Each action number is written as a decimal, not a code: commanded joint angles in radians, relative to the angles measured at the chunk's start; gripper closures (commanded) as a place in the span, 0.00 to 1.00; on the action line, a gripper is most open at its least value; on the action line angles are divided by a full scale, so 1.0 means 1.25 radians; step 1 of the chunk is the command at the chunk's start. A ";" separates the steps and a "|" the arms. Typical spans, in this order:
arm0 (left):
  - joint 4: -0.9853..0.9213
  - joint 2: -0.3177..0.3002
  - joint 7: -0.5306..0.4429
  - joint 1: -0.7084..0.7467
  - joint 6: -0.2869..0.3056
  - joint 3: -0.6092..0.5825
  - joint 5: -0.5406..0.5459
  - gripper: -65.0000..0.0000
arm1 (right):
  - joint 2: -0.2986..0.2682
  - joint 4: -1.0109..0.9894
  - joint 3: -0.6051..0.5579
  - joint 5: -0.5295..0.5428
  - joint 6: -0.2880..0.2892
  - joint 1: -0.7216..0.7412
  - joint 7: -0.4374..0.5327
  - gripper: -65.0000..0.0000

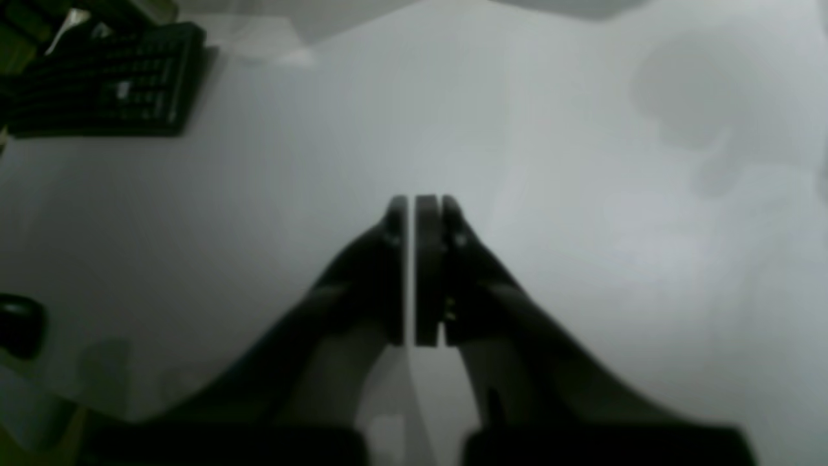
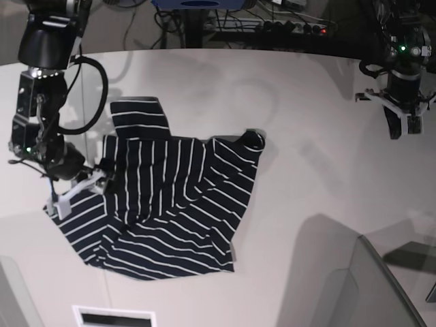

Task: Layout the t-shirt on the table in an organized manner, then fold the t-shirt properly

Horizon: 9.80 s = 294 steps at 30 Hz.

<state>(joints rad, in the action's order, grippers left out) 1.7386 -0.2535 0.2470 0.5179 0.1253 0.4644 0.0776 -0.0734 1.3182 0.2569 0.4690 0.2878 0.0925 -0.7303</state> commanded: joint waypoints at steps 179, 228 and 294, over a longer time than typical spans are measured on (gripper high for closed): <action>-0.155 0.005 -0.060 -0.004 -0.008 0.000 0.000 1.00 | 0.113 0.063 0.540 0.308 -0.057 -0.038 -0.242 0.29; -0.135 0.002 -0.061 -0.005 -0.008 -0.206 -0.001 1.00 | 0.020 0.180 0.548 0.312 -0.124 0.052 -0.325 0.99; -0.200 -0.015 -0.060 -0.034 -0.008 -0.200 -0.001 1.00 | -0.173 -0.441 0.498 0.335 -0.125 0.036 0.132 0.34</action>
<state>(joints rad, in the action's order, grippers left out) 1.4750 -0.2623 0.1940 0.4713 0.1207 0.2077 0.0753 -0.2790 0.7601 0.8799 0.8974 0.1410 0.1318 -0.5617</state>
